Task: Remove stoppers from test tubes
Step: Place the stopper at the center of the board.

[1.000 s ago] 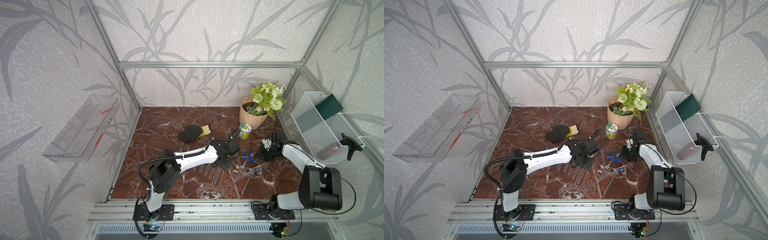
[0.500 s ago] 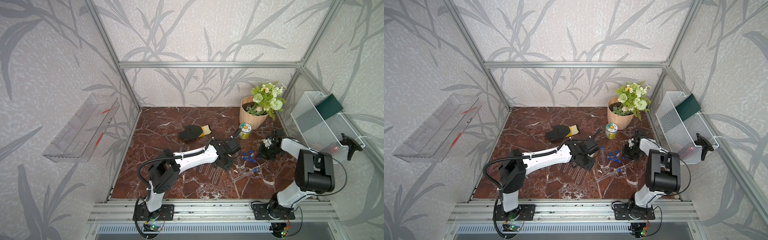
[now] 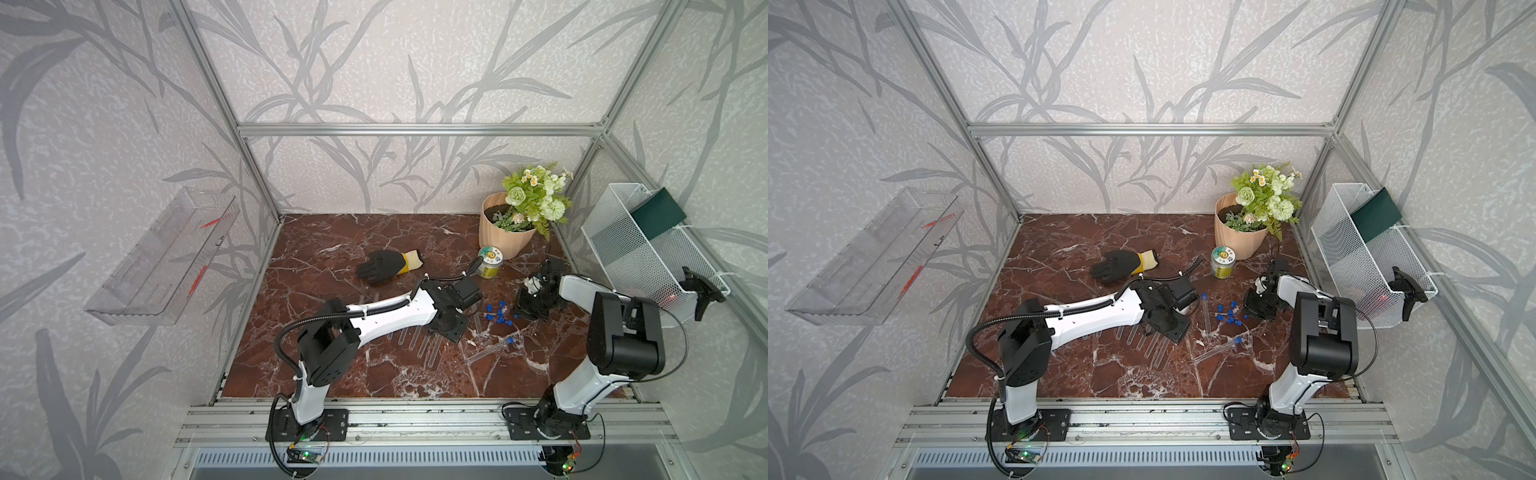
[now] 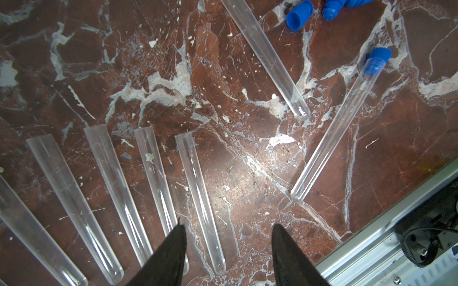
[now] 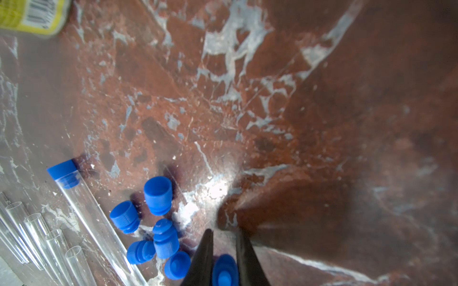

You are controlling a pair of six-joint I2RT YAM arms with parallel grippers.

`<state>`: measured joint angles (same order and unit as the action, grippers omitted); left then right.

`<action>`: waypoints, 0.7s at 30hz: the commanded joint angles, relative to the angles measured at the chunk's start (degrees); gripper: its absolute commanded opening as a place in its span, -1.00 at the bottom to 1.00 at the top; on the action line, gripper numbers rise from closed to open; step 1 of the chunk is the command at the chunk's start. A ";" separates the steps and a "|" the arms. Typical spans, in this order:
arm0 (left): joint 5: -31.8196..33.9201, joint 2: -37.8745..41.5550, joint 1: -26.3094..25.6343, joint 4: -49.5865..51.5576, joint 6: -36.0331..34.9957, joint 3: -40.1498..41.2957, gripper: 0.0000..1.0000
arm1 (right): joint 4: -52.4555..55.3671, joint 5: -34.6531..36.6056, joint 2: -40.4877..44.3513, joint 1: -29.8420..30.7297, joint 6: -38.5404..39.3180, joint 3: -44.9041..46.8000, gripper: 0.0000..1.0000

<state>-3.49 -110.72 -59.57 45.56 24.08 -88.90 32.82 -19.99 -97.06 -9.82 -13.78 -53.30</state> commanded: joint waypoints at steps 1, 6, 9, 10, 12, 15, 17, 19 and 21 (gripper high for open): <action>0.94 0.31 -0.16 1.47 0.09 -1.18 0.14 | 0.40 0.57 -0.28 -0.27 0.40 -1.11 -0.51; 1.14 0.28 -0.15 1.46 0.08 -1.40 0.15 | 0.66 0.57 0.50 -0.20 0.16 -1.02 -0.33; 0.98 -0.18 -0.18 1.63 0.12 -2.42 0.17 | 1.71 0.39 2.29 -0.25 0.07 -1.52 -0.27; 0.94 -0.44 -0.17 1.84 0.14 -3.10 0.16 | 2.04 0.31 3.09 -0.21 0.14 -1.63 -0.23; 0.86 -1.58 -0.15 2.64 0.03 -5.25 0.17 | 3.15 0.22 5.63 -0.24 0.46 -2.02 0.05; 1.60 -3.98 -0.15 4.35 0.02 -8.92 0.17 | 5.03 0.22 9.22 -0.20 0.62 -2.48 0.40; 1.99 -6.05 -0.19 5.56 0.48 -11.74 0.18 | 6.41 -0.53 11.67 -0.23 0.52 -2.70 0.52; 2.08 -8.03 -0.19 6.11 1.24 -14.37 0.18 | 7.23 -1.72 14.75 -0.20 -0.27 -2.05 0.60; 2.54 -9.81 -0.16 6.26 2.32 -16.69 0.17 | 7.97 -2.57 18.34 -0.16 -1.09 -0.92 0.67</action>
<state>-2.61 -117.97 -59.57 48.82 24.77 -102.56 37.39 -20.91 -83.09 -9.82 -13.93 -54.33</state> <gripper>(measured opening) 0.586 0.825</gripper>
